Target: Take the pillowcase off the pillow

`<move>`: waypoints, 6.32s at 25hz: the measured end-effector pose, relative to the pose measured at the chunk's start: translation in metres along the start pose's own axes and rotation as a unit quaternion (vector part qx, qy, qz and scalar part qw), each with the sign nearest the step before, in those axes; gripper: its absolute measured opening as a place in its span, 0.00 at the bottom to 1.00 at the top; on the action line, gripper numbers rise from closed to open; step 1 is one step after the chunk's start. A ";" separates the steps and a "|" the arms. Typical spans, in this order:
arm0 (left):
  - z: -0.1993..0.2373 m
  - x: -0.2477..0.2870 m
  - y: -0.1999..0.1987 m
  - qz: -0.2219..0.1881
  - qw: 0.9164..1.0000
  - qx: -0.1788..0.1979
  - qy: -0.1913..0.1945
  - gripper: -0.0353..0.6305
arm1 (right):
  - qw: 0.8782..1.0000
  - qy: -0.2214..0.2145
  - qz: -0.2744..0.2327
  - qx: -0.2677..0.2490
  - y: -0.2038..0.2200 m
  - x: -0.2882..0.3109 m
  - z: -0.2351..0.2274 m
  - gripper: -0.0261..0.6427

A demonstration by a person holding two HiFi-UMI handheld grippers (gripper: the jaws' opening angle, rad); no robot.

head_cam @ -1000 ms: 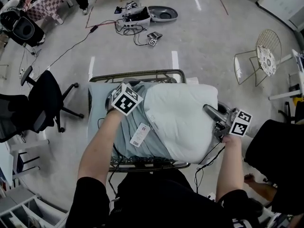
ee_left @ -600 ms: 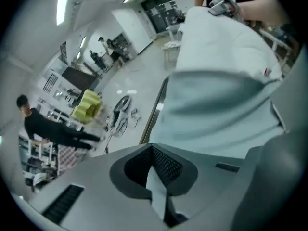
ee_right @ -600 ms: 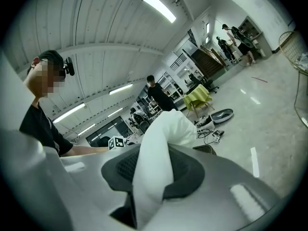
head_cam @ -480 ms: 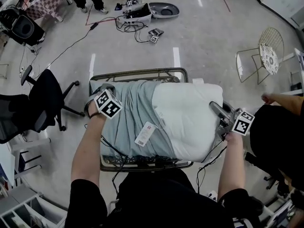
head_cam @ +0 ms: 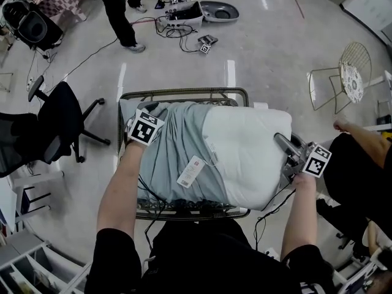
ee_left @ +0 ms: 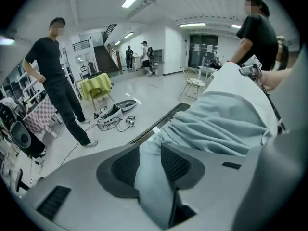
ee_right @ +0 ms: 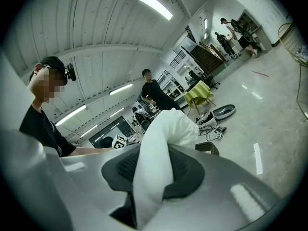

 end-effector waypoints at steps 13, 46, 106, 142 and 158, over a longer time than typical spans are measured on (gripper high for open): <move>0.016 -0.020 0.022 0.141 0.960 0.201 -0.134 0.06 | 0.999 0.032 -0.029 0.004 0.002 -0.005 -0.006 0.20; -0.022 -0.039 0.010 0.091 0.978 0.171 -0.082 0.06 | 0.991 0.125 -0.013 -0.055 0.006 0.020 0.000 0.28; -0.218 -0.139 0.181 -0.021 0.989 -0.099 -0.105 0.06 | 0.987 0.152 0.045 -0.014 0.130 -0.114 0.086 0.20; -0.205 -0.136 0.210 -0.076 0.980 -0.181 -0.022 0.07 | 0.956 0.291 0.033 0.011 0.179 -0.119 0.100 0.24; -0.130 -0.176 0.112 -0.179 0.983 -0.027 0.023 0.13 | 0.922 0.377 -0.035 -0.078 0.125 -0.069 0.158 0.33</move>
Point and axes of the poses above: the fingertips, and each gripper's own axes: x forward along the fingers, z to its left, y out of its underside, the point moved 10 cm from there along -x, backward along the fingers, and after that the axes turned 4 degrees about y, right-handed, at the moved point
